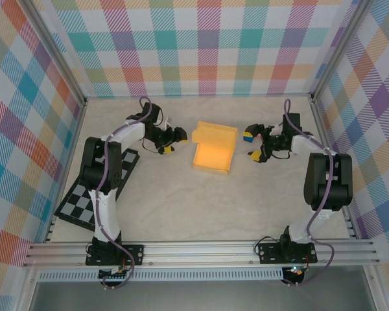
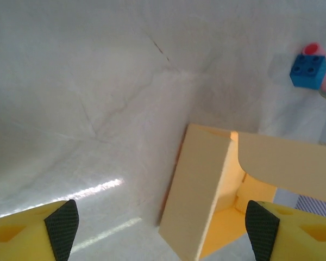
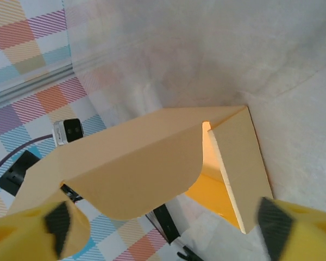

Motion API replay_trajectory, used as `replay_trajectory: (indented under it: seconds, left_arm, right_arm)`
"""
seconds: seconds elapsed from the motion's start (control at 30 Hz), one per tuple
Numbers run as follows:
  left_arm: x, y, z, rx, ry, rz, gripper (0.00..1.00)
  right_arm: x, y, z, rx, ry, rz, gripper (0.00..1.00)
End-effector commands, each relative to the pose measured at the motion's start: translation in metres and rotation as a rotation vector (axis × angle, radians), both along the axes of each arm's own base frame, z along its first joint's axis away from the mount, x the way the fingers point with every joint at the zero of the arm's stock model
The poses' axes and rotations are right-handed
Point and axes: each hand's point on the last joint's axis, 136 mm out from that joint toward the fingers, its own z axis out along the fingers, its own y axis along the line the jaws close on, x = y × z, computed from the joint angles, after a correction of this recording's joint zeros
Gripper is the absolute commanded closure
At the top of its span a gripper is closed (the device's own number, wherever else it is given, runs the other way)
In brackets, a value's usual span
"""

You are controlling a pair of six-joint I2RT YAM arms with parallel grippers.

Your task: Fold the paper box

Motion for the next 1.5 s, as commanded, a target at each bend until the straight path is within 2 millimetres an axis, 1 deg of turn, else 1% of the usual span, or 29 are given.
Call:
replay_trajectory:
  seconds: [0.0, 0.03, 0.1, 0.13, 0.2, 0.33, 0.43, 0.5, 0.63, 0.73, 0.87, 0.97, 1.07, 1.27, 1.47]
  left_arm:
    - [0.004, -0.008, 0.043, -0.125, -0.060, -0.020, 0.13]
    - [0.007, -0.001, 0.043, -0.115, -0.066, -0.002, 0.10]
    - [0.014, 0.011, 0.044, -0.107, -0.068, 0.030, 0.00]
    - [0.016, 0.016, 0.044, -0.110, -0.065, 0.041, 0.00]
    - [0.016, 0.019, 0.045, -0.124, -0.065, 0.037, 0.00]
    - [0.011, 0.017, 0.036, -0.136, -0.032, 0.002, 0.00]
    - [0.008, 0.014, 0.026, -0.141, 0.006, -0.011, 0.00]
    - [0.006, 0.011, 0.021, -0.142, 0.021, -0.031, 0.00]
    - [0.008, 0.004, 0.017, -0.149, 0.034, -0.047, 0.00]
    - [0.011, -0.006, 0.015, -0.149, 0.037, -0.062, 0.00]
    - [0.011, -0.023, 0.011, -0.157, 0.051, -0.095, 0.00]
    - [0.007, -0.035, 0.010, -0.168, 0.057, -0.119, 0.00]
    - [0.001, -0.043, 0.010, -0.173, 0.058, -0.140, 0.00]
    - [-0.009, -0.051, 0.007, -0.181, 0.063, -0.163, 0.00]
    - [-0.018, -0.051, -0.005, -0.159, 0.076, -0.169, 0.00]
  right_arm:
    - [0.008, 0.002, 0.030, 0.065, -0.054, 0.011, 0.00]
    - [0.009, -0.001, 0.029, 0.054, -0.051, 0.004, 0.00]
    - [0.010, -0.005, 0.024, 0.047, -0.038, -0.006, 0.00]
    - [0.010, -0.006, 0.021, 0.045, -0.034, -0.005, 0.00]
    - [0.008, -0.007, 0.013, 0.030, -0.027, 0.002, 0.00]
    - [-0.001, -0.005, -0.004, 0.054, -0.002, 0.000, 0.00]
    - [-0.011, -0.006, -0.017, 0.035, 0.024, 0.008, 0.00]
    - [-0.015, -0.004, -0.022, 0.034, 0.031, 0.019, 0.00]
    - [-0.025, 0.008, -0.035, 0.037, 0.064, 0.074, 0.00]
    - [-0.029, 0.019, -0.044, 0.046, 0.091, 0.104, 0.00]
    - [-0.027, 0.028, -0.045, 0.060, 0.094, 0.123, 0.00]
    - [-0.024, 0.030, -0.042, 0.061, 0.090, 0.129, 0.00]
    - [-0.024, 0.030, -0.040, 0.058, 0.087, 0.140, 0.00]
    - [-0.025, 0.030, -0.042, 0.052, 0.086, 0.143, 0.00]
    - [-0.028, 0.026, -0.046, -0.018, 0.065, 0.169, 0.00]
